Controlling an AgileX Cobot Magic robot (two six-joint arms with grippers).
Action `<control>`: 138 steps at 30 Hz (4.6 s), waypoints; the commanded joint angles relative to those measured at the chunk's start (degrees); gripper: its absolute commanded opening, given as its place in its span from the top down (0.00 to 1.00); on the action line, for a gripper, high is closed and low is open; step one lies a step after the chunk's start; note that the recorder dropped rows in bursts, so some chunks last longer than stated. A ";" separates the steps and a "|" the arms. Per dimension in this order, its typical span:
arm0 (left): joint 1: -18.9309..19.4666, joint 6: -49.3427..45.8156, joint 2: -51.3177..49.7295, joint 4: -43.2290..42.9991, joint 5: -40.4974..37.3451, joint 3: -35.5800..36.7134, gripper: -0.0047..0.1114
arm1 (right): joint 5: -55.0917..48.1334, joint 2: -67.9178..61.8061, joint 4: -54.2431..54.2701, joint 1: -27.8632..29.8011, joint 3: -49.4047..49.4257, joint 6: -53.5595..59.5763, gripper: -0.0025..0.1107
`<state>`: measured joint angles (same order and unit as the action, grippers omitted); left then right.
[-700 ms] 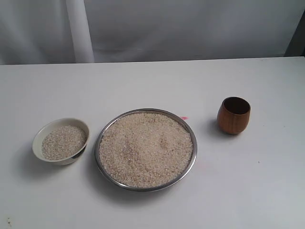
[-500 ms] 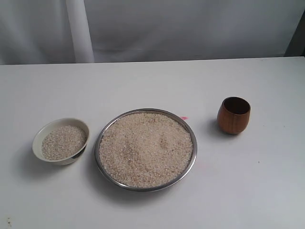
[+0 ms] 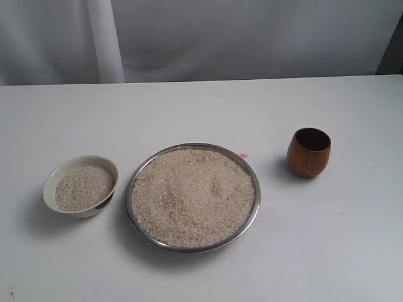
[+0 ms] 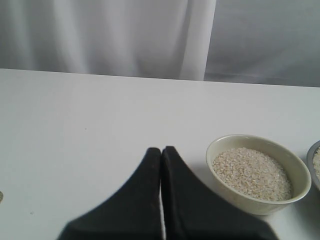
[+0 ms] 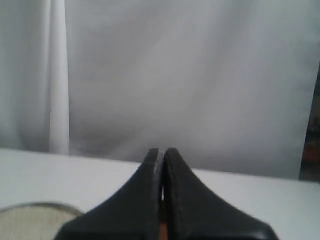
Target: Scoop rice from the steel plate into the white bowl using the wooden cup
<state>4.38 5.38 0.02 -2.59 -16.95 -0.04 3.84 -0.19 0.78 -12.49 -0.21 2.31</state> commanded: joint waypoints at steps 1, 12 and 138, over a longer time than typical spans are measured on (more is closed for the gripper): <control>-0.37 0.12 -0.02 0.07 0.66 0.04 0.96 | 6.08 0.19 0.12 0.42 0.21 -2.63 0.98; -0.37 0.12 -0.02 0.07 0.66 0.04 0.96 | 4.78 -7.96 -0.32 0.42 -2.06 -4.89 0.98; -0.37 0.12 -0.02 0.07 0.66 0.04 0.96 | 57.98 -118.18 -0.78 0.42 -32.91 -0.55 0.17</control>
<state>4.38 5.38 0.02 -2.59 -16.95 -0.04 62.13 -116.80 -0.44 -12.49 -31.82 0.00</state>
